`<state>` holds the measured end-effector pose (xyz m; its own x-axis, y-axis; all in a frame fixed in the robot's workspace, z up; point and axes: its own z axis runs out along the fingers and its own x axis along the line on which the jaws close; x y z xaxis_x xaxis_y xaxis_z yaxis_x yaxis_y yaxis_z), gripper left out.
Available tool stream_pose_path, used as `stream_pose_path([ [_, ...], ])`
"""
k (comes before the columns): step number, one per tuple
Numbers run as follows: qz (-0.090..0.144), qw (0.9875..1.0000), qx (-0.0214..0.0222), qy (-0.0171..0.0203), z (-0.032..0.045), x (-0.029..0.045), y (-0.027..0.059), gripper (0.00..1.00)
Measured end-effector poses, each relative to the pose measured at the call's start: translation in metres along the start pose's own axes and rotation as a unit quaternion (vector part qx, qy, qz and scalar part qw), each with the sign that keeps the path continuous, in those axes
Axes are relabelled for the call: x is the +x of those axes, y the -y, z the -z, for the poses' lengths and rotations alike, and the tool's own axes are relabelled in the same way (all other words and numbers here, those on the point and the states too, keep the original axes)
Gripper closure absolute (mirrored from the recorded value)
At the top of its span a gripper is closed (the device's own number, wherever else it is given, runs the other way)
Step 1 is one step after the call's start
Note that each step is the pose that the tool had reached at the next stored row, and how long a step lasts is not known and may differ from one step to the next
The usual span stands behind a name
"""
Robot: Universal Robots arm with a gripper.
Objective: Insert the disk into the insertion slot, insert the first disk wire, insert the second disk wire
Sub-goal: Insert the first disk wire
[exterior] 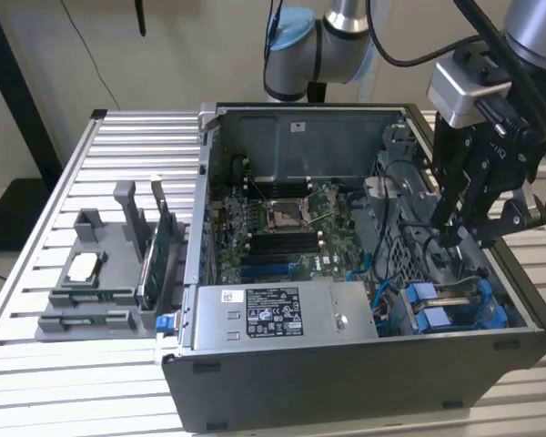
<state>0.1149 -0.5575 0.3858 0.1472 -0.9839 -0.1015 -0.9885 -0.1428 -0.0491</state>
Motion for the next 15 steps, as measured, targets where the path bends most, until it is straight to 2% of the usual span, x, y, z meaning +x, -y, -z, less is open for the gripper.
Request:
stream_pose_path([
  [1, 0.000, 1.0000, 0.0020, 0.0080, -0.0002, 0.0000, 0.0000, 0.69],
  [2, 0.000, 0.9999, 0.0038, 0.0148, -0.0004, 0.0000, 0.0000, 0.69],
  [3, 0.000, 0.9998, 0.0052, 0.0196, -0.0008, 0.0001, 0.0000, 0.69],
  [4, 0.000, 0.9997, 0.0062, 0.0216, -0.0011, 0.0001, 0.0000, 0.69],
  [8, 0.000, 0.9997, 0.0066, 0.0215, -0.0015, 0.0002, -0.0001, 0.71],
  [9, 0.000, 0.9997, 0.0066, 0.0216, -0.0016, 0.0002, -0.0001, 0.78],
  [15, 0.000, 0.9997, 0.0065, 0.0214, -0.0015, 0.0013, -0.0003, 0.78],
])
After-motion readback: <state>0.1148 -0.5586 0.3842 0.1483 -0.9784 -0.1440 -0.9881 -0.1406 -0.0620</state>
